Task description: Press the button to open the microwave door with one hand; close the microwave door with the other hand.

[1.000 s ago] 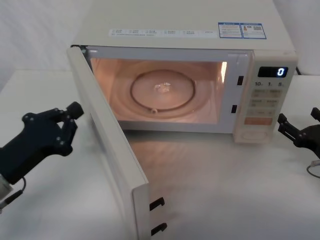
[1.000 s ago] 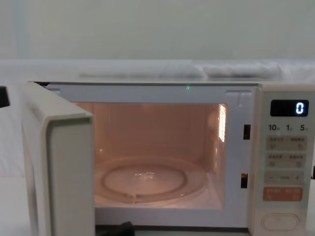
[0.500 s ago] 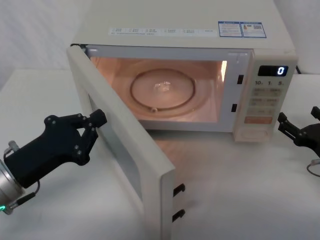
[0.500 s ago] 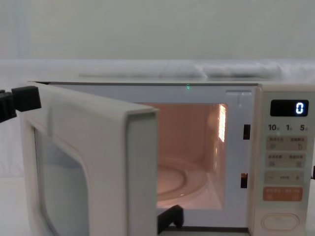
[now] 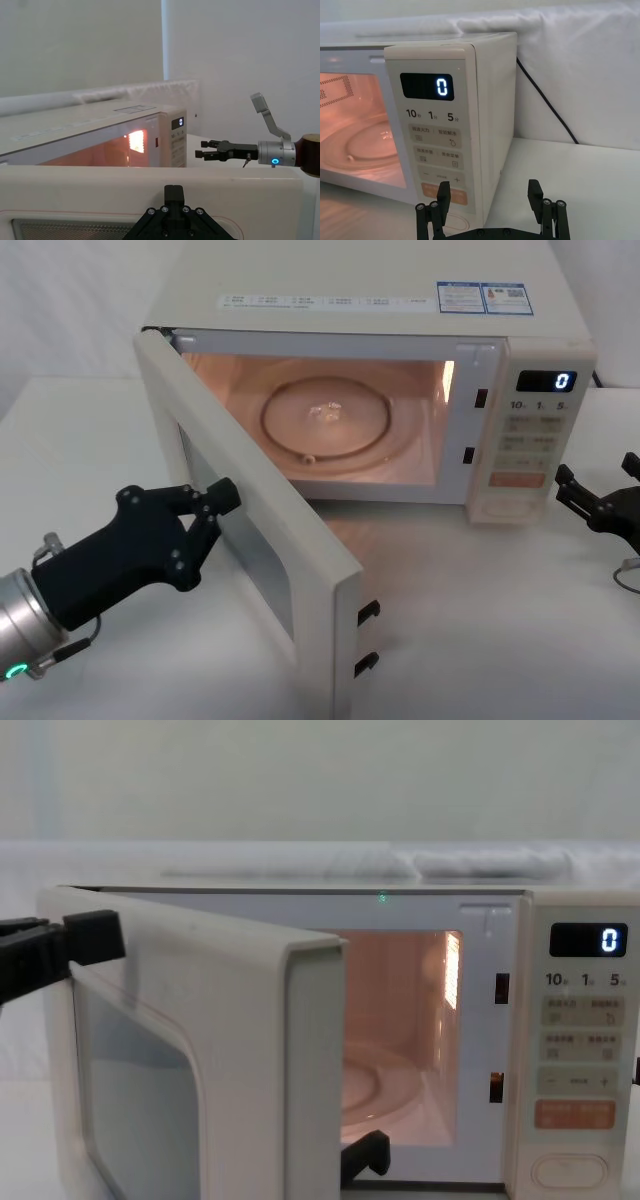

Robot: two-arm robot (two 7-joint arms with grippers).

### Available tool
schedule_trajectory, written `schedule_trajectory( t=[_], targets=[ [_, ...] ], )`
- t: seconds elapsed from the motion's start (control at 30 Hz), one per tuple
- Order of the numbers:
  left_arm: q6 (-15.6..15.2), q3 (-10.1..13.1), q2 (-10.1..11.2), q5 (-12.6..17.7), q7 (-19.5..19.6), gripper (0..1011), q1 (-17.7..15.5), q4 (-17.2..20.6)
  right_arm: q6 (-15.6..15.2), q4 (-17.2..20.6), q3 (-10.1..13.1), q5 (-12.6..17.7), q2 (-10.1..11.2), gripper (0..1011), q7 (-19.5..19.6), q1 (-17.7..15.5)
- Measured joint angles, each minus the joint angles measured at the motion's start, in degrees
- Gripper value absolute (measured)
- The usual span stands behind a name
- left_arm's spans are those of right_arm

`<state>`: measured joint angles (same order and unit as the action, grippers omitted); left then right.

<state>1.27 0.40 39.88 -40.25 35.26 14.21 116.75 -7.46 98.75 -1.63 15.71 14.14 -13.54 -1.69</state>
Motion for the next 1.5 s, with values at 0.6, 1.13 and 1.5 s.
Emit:
schedule_trajectory(
  t=[0.6,1.13,1.5],
  targets=[
    [-2.5,10.3,-0.5,0.7,-0.7,0,-10.4,-4.7,0.0,0.0,0.0,0.0,0.0,1002,0.0,0.0],
    [-4.9,19.0,-2.7,2.1,-0.6,0,-22.1,-10.3,0.0,0.0,0.0,0.0,0.0,1002,0.0,0.0],
    [-7.2,23.5,-6.7,7.4,-8.3,0,-27.5,-13.7,0.0,0.0,0.0,0.0,0.0,1002,0.0,0.0]
  ],
)
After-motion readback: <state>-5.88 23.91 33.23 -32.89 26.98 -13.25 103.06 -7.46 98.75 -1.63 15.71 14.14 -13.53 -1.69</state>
